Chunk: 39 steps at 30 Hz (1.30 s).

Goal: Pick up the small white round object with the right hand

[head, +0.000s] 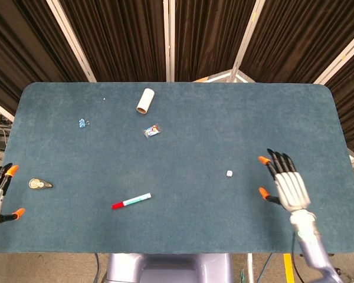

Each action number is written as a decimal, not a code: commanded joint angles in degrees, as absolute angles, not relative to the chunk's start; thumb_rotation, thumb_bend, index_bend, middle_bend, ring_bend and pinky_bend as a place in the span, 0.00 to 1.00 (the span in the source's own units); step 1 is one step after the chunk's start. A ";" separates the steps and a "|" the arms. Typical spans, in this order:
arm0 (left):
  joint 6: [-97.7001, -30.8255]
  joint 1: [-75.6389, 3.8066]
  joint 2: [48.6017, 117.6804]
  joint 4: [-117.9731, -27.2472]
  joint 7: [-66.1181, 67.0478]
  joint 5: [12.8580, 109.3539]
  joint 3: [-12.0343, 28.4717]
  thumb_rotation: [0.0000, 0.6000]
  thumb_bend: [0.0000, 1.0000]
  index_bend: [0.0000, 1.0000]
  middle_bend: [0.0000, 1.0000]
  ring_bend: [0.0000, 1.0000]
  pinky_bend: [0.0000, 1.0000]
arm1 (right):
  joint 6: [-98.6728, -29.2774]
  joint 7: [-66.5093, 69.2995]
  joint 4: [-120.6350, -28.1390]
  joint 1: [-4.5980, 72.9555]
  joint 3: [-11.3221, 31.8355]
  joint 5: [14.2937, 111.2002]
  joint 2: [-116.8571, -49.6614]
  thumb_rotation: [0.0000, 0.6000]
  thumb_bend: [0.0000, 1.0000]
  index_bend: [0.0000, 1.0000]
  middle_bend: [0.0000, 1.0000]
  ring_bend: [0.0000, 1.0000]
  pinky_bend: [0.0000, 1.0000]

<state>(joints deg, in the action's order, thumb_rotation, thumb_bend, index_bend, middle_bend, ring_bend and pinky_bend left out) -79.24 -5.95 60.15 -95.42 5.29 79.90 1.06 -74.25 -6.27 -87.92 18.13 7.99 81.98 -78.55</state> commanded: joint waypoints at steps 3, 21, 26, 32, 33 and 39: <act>-79.03 -5.93 59.94 -95.41 4.98 79.85 1.07 1.00 0.07 0.00 0.00 0.00 0.00 | -67.68 -12.89 -85.03 23.57 12.21 73.33 -86.29 1.00 0.18 0.31 0.04 0.00 0.00; -78.19 -6.33 59.99 -95.44 4.93 79.78 1.17 1.00 0.07 0.00 0.00 0.00 0.00 | -62.66 -11.64 -73.05 26.80 13.82 64.96 -95.62 1.00 0.18 0.41 0.09 0.00 0.00; -77.88 -6.49 59.99 -95.58 5.18 79.66 1.19 1.00 0.07 0.00 0.00 0.00 0.00 | -61.56 -10.84 -70.99 27.53 13.83 64.38 -97.38 1.00 0.18 0.40 0.09 0.00 0.00; -77.60 -6.60 59.97 -95.31 4.74 79.46 1.28 1.00 0.07 0.00 0.00 0.00 0.00 | -60.36 -10.33 -69.27 28.56 14.02 63.76 -99.18 1.00 0.22 0.41 0.09 0.00 0.00; -77.46 -6.64 60.00 -95.22 4.69 79.45 1.25 1.00 0.07 0.00 0.00 0.00 0.00 | -60.05 -10.29 -68.81 28.70 14.05 63.47 -99.49 1.00 0.22 0.41 0.09 0.00 0.00; -77.29 -6.69 60.06 -94.77 4.10 79.22 1.37 1.00 0.07 0.00 0.00 0.00 0.00 | -58.95 -9.95 -66.87 29.25 14.10 62.64 -100.72 1.00 0.26 0.43 0.10 0.00 0.00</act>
